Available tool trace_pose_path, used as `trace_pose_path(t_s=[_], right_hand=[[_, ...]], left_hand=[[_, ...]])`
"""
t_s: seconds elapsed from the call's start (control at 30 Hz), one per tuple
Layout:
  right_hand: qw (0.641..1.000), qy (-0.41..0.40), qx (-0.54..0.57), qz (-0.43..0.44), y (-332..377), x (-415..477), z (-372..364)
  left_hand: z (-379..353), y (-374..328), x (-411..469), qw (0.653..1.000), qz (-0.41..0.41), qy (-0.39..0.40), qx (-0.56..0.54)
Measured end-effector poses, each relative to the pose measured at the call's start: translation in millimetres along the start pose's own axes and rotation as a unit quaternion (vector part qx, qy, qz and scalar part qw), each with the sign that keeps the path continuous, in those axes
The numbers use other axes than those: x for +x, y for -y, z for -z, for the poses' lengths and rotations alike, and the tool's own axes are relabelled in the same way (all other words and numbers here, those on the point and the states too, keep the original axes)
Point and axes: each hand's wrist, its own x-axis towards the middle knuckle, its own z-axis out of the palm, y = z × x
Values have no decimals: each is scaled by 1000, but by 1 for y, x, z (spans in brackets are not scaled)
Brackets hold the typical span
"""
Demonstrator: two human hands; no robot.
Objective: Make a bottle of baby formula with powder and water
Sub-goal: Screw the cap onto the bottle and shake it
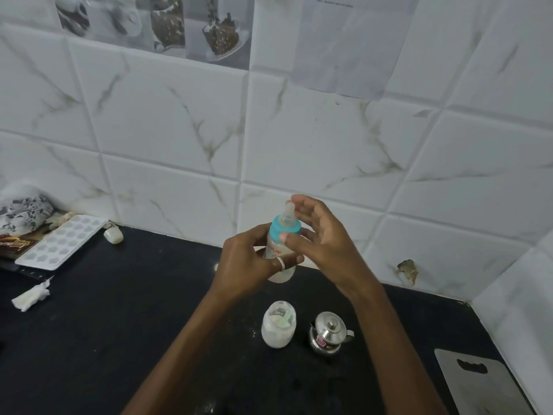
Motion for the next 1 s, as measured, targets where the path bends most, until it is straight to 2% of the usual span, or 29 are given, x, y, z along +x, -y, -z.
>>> trace_pose_path(t_s=[0.07, 0.1, 0.23, 0.3, 0.37, 0.47, 0.53, 0.57, 0.67, 0.73, 0.8, 0.93, 1.0], right_hand=[[998, 42, 50, 12, 3, -1, 10], [998, 25, 60, 14, 3, -2, 9], [984, -176, 1, -15, -4, -10, -30], [977, -208, -41, -17, -7, -14, -45], [987, -154, -28, -24, -6, -12, -36], [999, 0, 47, -27, 0, -10, -7], [999, 8, 43, -18, 1, -10, 0], [999, -26, 28, -18, 1, -11, -5], [980, -197, -13, -12, -4, -18, -41], [965, -256, -62, 14, -10, -25, -64], [968, -239, -76, 6, -11, -25, -62], [997, -40, -31, -51, -9, -18, -21], [998, -8, -12, -55, -9, -19, -13]], left_hand=[[2, -1, 2, 1000, 8, 13, -16], [2, -1, 2, 1000, 6, 8, -15], [-5, 4, -4, 999, -13, -44, 21], [-5, 7, -6, 999, -12, -23, 24], [0, 6, -5, 1000, 1, 27, 5], [10, 1, -2, 994, 32, 92, -41], [10, -1, -3, 995, 29, 84, -36], [7, -2, -4, 998, 21, 58, -19], [-4, -2, -13, 999, 0, -43, 21], [-10, -1, -18, 997, -17, -66, 40], [-7, 0, -19, 998, -24, -46, 43], [7, 2, -14, 999, -11, 34, 38], [9, -2, -13, 999, -6, 38, 37]])
